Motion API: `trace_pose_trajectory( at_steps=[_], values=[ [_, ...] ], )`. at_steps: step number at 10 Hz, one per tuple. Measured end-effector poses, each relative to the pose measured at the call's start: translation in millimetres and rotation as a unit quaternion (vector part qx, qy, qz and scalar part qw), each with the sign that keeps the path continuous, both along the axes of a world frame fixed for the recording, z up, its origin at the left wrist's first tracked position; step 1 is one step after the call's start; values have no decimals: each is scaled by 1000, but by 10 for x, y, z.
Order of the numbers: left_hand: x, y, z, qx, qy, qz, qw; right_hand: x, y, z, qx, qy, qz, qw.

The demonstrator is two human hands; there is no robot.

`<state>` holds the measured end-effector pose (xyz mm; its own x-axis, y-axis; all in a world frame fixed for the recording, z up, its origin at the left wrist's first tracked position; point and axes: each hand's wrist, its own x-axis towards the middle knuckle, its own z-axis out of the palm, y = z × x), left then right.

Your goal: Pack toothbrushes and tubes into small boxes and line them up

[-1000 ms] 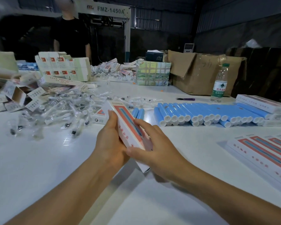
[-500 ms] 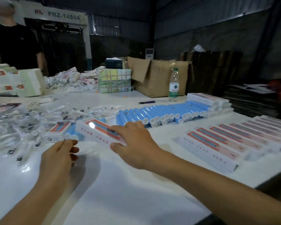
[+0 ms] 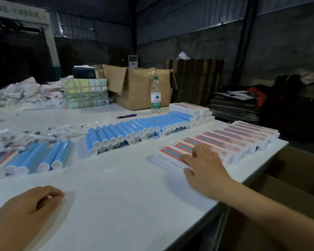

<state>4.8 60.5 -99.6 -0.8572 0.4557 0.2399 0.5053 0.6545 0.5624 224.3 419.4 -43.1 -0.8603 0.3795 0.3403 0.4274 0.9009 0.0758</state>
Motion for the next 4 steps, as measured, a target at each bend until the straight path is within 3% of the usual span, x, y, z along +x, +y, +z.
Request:
trace_pose_trajectory(
  at_steps=[2,4],
  values=[
    [58,76,73,-2,-20,14,1000,-79,533,-125,24,31,-72,997],
    [256,193,222,12,39,15,999,-67,661,-22,-22,35,-60,997]
  ],
)
